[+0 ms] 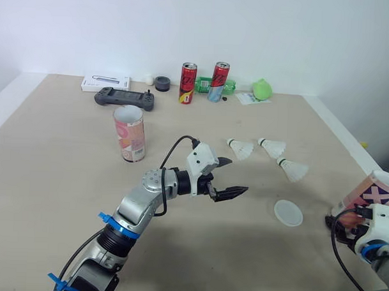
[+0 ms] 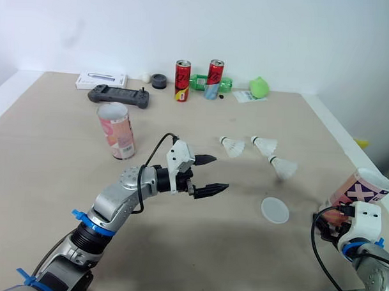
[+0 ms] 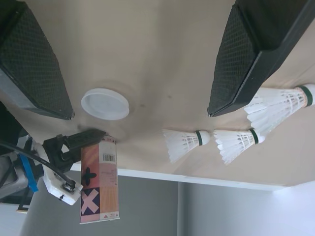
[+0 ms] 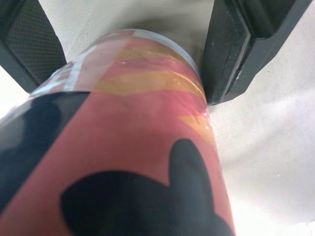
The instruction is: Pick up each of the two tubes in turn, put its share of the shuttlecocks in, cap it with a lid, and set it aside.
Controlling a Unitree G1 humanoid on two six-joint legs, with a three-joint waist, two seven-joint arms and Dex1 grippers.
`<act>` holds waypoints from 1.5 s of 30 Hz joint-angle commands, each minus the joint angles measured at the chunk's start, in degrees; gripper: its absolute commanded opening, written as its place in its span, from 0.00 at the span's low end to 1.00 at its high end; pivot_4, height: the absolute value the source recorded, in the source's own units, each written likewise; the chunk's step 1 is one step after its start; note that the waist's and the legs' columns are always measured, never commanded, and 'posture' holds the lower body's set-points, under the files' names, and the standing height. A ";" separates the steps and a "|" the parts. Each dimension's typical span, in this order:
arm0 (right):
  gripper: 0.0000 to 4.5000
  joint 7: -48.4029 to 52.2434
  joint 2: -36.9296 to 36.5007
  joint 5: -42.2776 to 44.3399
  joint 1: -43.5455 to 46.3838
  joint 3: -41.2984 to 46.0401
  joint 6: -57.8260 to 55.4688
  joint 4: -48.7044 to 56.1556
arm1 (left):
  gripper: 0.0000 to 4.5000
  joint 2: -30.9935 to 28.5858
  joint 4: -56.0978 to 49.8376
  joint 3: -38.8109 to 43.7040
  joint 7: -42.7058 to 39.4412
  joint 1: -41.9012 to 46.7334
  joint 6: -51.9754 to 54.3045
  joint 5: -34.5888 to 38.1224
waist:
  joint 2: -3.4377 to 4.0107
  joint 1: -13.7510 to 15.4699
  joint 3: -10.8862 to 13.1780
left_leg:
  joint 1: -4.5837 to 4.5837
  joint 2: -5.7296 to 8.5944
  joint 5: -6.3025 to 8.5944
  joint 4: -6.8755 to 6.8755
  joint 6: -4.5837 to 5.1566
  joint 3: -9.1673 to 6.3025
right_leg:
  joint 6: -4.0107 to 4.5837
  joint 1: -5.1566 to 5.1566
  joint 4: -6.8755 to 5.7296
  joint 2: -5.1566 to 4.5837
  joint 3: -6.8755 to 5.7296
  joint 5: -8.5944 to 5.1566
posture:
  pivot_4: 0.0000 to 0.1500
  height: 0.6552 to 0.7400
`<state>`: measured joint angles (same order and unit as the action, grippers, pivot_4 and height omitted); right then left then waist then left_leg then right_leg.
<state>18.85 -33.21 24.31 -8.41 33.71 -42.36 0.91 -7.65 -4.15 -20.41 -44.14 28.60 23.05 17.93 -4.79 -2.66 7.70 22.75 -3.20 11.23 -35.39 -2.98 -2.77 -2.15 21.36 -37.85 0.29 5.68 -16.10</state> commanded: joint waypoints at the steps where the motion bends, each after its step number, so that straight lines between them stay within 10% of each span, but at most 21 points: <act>1: 0.94 -1.34 4.13 -1.57 -0.37 -3.67 -0.47 -5.76 | 1.00 0.89 -1.96 0.12 0.02 0.54 -0.50 0.21 | 0.03 -0.14 0.03 | -0.10 -0.05 0.02 0.00 -0.03 0.07 | 0.00 -0.08 0.04 0.02 0.05 0.00 | 1.00 1.00; 25: 0.94 -1.72 -1.08 -4.96 20.99 -1.19 22.08 -24.97 | 1.00 1.10 -3.94 -0.53 0.38 -0.40 0.14 0.27 | 2.20 -1.77 1.65 | 0.63 0.66 0.30 -0.11 0.49 1.57 | -1.52 1.07 0.87 0.23 2.96 1.03 | 1.00 1.00; 45: 0.94 -0.06 -2.13 -1.95 9.93 -5.55 -4.86 -15.61 | 1.00 1.08 -6.07 -0.61 1.82 -1.63 1.93 0.58 | 1.69 -1.38 1.30 | 0.56 0.58 0.64 -0.17 0.74 0.92 | -1.21 0.68 0.87 0.33 2.30 0.54 | 1.00 1.00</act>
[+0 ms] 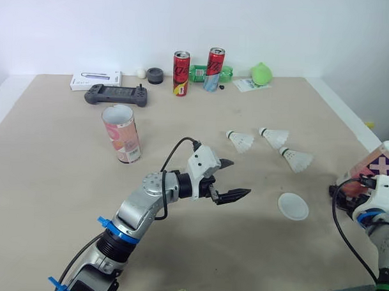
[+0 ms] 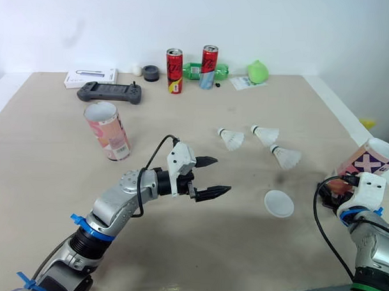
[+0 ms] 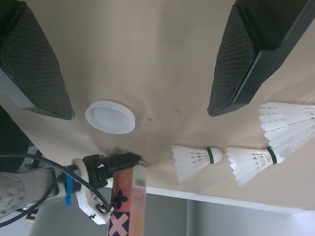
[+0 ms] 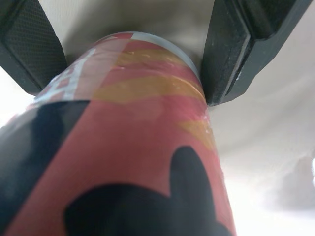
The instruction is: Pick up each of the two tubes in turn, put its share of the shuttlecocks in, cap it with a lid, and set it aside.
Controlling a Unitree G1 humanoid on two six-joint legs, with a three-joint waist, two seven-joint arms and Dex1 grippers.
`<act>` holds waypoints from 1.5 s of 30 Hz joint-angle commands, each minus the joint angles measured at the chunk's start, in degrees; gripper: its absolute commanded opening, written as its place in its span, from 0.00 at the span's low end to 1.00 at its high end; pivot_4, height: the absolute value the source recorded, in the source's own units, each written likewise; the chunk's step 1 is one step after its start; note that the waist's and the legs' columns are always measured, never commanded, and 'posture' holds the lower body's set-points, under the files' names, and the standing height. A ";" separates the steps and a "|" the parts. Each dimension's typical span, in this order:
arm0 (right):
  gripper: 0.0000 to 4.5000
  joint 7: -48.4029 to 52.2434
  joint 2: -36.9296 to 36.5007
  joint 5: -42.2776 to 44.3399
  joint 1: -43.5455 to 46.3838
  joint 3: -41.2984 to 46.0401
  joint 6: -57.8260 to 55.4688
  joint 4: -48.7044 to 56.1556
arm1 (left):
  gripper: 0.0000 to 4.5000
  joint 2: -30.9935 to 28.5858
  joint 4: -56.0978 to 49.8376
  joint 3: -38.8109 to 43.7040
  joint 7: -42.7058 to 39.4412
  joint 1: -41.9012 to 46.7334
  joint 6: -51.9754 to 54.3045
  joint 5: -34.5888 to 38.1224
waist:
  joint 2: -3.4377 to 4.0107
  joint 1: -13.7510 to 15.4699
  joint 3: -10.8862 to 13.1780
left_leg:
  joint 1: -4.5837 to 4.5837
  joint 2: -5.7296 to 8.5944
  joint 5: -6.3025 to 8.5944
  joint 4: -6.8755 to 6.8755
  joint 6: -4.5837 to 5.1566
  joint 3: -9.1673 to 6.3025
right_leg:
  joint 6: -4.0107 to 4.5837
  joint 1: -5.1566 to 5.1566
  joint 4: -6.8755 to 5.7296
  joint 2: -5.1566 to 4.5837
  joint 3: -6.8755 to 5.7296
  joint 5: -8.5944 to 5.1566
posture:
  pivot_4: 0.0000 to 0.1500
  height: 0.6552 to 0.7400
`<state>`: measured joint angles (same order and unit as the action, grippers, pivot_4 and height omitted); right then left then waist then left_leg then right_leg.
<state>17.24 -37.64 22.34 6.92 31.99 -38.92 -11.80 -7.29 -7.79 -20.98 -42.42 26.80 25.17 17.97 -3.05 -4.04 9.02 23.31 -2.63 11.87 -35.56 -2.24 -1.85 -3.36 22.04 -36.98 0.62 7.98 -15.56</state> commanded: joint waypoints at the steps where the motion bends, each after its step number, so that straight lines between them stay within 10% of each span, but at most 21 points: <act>1: 0.94 2.01 1.96 -0.07 -6.11 -4.44 -9.18 -2.67 | 1.00 0.73 -2.41 -0.06 0.07 0.18 -0.18 0.54 | -0.08 0.03 -0.07 | -0.01 -0.01 0.00 0.00 0.00 -0.07 | 0.04 -0.04 0.00 0.01 -0.08 -0.02 | 1.00 1.00; 45: 0.94 8.09 4.32 7.44 -21.13 1.83 -19.50 13.97 | 1.00 0.46 -1.38 0.45 -0.98 0.39 -0.26 0.71 | -1.13 2.80 -1.54 | -0.47 -0.21 0.45 0.21 -0.40 -2.27 | 1.22 -1.27 -0.10 0.17 -2.44 -1.28 | 1.00 1.00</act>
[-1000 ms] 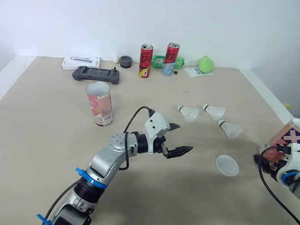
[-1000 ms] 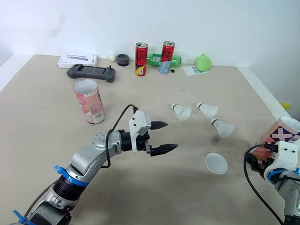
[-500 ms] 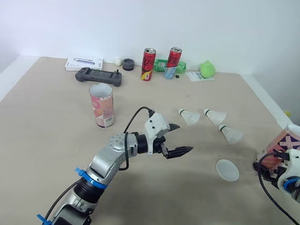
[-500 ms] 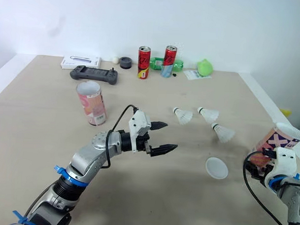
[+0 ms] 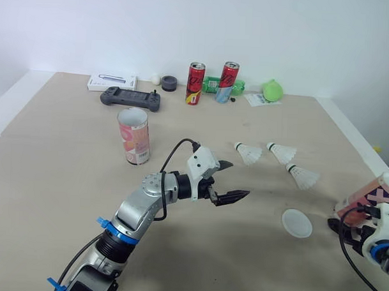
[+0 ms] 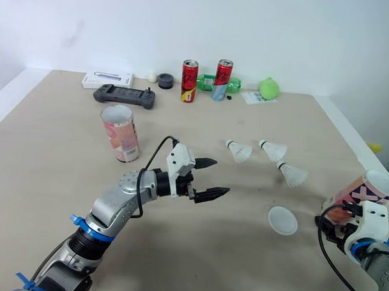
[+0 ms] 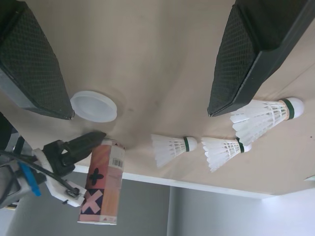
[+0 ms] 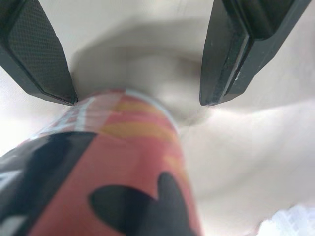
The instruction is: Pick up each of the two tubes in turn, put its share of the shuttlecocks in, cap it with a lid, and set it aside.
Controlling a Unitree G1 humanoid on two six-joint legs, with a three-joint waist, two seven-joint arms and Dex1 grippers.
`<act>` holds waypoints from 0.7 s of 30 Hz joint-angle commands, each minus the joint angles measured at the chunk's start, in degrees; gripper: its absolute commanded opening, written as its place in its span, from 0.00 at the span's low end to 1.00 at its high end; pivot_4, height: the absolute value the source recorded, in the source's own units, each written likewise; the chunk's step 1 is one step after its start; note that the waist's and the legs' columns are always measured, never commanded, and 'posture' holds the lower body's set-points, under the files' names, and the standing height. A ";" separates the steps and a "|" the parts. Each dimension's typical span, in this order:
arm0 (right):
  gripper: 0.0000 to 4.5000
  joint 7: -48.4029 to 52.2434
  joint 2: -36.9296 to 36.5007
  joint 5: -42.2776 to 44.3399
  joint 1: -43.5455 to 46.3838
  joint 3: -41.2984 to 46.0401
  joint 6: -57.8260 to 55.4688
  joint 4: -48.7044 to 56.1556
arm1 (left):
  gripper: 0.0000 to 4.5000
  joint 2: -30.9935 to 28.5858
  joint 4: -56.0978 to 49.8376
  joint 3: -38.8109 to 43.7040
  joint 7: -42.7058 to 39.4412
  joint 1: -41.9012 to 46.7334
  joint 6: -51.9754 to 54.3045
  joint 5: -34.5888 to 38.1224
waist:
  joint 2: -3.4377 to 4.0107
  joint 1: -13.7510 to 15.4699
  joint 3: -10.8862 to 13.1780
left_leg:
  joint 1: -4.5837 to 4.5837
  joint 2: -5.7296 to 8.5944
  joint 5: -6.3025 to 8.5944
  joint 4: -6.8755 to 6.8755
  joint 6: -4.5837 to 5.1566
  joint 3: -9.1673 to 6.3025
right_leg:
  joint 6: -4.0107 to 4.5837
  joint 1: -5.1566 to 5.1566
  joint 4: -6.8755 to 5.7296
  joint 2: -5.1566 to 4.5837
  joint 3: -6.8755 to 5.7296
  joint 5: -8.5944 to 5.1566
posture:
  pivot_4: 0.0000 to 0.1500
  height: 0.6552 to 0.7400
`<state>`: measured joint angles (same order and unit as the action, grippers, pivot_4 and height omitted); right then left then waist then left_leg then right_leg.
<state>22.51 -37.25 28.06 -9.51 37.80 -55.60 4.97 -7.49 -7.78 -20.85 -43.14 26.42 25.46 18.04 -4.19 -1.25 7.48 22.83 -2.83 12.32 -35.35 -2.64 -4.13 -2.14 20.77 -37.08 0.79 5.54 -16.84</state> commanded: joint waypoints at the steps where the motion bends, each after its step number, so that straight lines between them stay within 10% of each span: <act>1: 0.94 3.49 4.09 1.94 -5.34 -3.35 -1.92 -1.99 | 1.00 0.67 -1.32 0.38 -0.28 0.77 -0.60 0.65 | 0.08 0.01 0.04 | 0.01 0.00 0.01 0.00 -0.01 -0.01 | -0.01 -0.01 0.00 0.00 -0.01 -0.01 | 1.00 1.00; 12: 0.94 13.40 7.34 4.91 -14.44 0.96 13.39 11.26 | 1.00 0.02 -0.32 2.52 0.07 -0.18 -3.07 0.42 | 1.24 0.01 0.66 | 0.05 0.02 0.04 0.01 0.00 -0.02 | 0.00 0.07 -0.08 0.00 -0.01 -0.10 | 1.00 1.00; 21: 0.94 21.49 8.26 21.86 -20.15 0.82 18.24 35.85 | 1.00 -5.19 -5.88 9.83 4.23 -9.48 -4.82 0.16 | 3.70 -1.44 1.72 | 0.25 0.20 0.04 -0.06 0.00 0.51 | -0.27 0.55 -0.49 -0.15 0.63 -0.10 | 1.00 1.00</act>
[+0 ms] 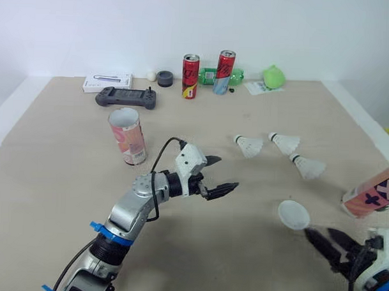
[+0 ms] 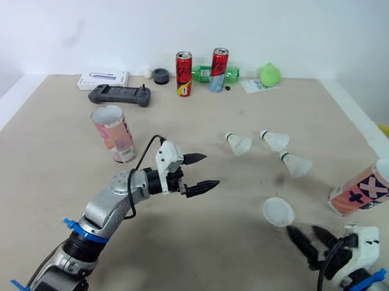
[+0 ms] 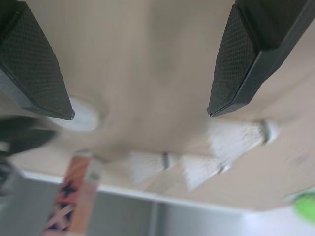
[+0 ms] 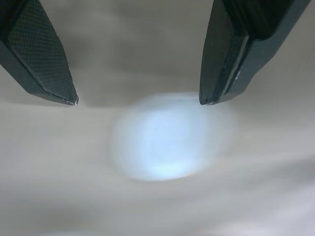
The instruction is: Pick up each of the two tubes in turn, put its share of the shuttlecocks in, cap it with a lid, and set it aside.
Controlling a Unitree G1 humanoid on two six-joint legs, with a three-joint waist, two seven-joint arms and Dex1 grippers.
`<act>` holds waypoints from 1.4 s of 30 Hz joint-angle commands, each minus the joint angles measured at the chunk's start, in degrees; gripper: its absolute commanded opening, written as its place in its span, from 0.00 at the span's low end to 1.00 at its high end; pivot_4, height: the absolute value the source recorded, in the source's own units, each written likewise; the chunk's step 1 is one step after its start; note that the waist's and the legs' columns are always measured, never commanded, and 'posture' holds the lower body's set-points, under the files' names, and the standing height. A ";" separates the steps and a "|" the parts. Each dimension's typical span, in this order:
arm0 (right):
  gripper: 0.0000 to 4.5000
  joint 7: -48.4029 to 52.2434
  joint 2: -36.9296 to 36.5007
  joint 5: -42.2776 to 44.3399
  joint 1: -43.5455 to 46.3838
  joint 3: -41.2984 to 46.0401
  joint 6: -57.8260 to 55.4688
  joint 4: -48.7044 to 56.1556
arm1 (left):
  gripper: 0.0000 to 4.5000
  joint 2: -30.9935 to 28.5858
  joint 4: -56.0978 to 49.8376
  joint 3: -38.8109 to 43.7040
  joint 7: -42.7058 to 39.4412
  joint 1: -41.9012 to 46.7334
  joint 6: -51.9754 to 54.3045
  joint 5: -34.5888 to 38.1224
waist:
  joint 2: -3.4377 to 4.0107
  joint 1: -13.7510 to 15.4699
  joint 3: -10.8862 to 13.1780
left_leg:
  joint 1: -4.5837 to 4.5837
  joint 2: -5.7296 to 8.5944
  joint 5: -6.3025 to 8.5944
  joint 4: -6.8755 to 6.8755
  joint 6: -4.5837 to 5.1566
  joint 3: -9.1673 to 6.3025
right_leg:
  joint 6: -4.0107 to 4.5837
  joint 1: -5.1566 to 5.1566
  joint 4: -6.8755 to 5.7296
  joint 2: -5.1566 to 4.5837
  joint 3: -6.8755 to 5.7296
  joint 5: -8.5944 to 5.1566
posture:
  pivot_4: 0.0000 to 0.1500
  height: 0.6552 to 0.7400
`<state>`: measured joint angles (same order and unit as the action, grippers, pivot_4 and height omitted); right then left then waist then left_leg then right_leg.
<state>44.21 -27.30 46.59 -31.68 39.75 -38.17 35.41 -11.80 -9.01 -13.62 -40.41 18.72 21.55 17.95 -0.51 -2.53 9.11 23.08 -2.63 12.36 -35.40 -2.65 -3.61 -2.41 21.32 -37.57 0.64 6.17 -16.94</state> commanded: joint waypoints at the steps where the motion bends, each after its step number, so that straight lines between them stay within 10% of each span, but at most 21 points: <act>1: 0.94 -1.16 -2.47 3.69 3.81 -2.38 0.74 6.27 | 1.00 -1.53 -5.79 3.17 2.04 -3.13 -0.96 0.24 | 0.00 -0.21 0.19 | -0.07 -0.01 -0.01 -0.03 -0.02 0.03 | 0.01 0.01 -0.12 0.02 0.04 0.00 | 1.00 1.00; 15: 0.94 -0.92 -9.80 -7.21 42.36 -35.56 2.64 -5.06 | 1.00 -0.47 -18.00 14.82 22.77 -23.63 -7.09 -7.78 | -0.99 0.29 0.92 | 0.18 0.10 -0.26 -0.26 -0.45 0.16 | -0.26 0.32 -0.32 -0.08 0.27 0.20 | 1.00 1.00; 42: 0.94 -3.13 -3.54 -15.97 53.43 -44.65 4.37 -7.94 | 1.00 0.13 19.94 17.88 28.93 2.41 -8.98 -11.29 | -1.00 0.50 0.97 | 0.25 0.11 -0.51 -0.34 -0.63 0.14 | -0.21 0.54 -0.63 -0.04 0.25 0.43 | 1.00 1.00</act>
<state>41.25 -30.83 30.29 21.23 -6.20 -34.06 25.38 -11.98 8.23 3.50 -11.72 20.92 13.33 6.77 -1.51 -2.03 10.08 23.33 -2.52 11.80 -35.74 -3.29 -3.48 -2.65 21.86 -38.20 0.60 6.42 -16.46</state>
